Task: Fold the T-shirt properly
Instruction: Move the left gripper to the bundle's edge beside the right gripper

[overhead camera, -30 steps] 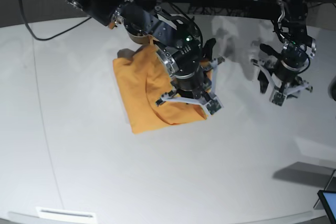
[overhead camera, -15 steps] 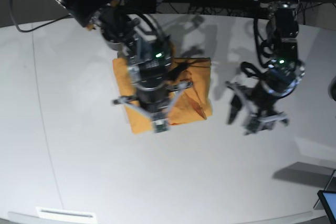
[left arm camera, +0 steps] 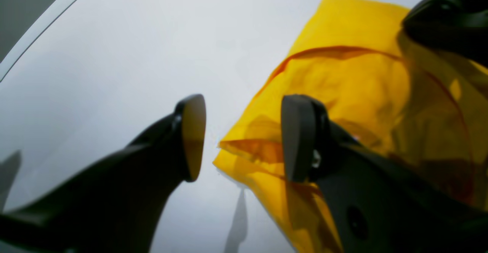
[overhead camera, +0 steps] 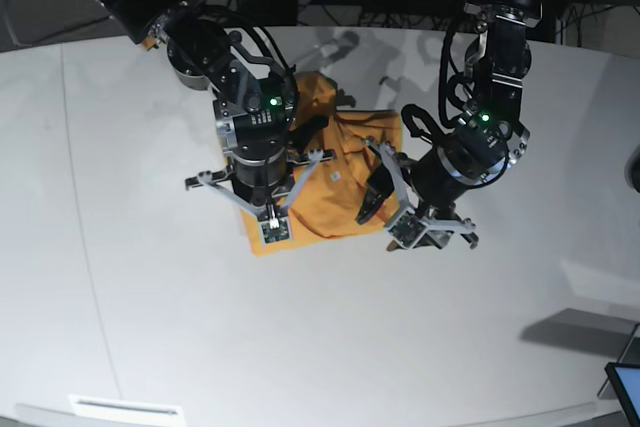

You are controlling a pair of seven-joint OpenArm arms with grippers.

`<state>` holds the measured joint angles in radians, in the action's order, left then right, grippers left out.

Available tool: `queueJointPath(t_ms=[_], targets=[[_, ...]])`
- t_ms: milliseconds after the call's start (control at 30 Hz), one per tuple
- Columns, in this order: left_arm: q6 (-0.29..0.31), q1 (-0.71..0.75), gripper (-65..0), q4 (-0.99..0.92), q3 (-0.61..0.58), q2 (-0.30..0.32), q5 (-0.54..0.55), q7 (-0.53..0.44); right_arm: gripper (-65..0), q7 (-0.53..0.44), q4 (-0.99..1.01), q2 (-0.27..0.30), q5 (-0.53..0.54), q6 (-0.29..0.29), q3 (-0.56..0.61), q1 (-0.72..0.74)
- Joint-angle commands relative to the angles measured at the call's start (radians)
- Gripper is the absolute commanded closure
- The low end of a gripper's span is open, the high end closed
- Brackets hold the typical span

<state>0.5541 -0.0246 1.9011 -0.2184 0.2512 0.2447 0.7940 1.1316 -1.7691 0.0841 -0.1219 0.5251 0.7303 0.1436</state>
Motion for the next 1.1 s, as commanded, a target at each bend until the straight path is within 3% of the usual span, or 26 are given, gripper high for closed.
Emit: queueJointPath(t_ms=[0,233,433,900,1067], targets=[[-0.004,-0.013,-31.1,-0.007,0.004,-0.002,0.012,-0.02,0.0,-0.018,-0.018,-0.008,-0.014,0.005,-0.004,0.02],[-0.004,-0.015,-31.1,-0.249,0.009,0.001,0.014,-0.026,0.0,-0.025,-0.027,-0.01,-0.014,0.007,-0.002,0.006],[-0.004,-0.018,-31.1,-0.409,0.006,0.004,0.006,-0.132,0.0,-0.022,-0.061,-0.013,-0.014,0.007,0.002,0.001],[-0.004,-0.047,-31.1,-0.437,0.014,0.017,0.006,-0.132,0.0,-0.026,-0.097,-0.039,-0.014,0.005,-0.004,-0.094],[-0.004,-0.045,-31.1,-0.435,0.014,0.017,0.006,-0.132,0.0,-0.046,-0.005,-0.043,-0.009,0.002,-0.004,-0.095]])
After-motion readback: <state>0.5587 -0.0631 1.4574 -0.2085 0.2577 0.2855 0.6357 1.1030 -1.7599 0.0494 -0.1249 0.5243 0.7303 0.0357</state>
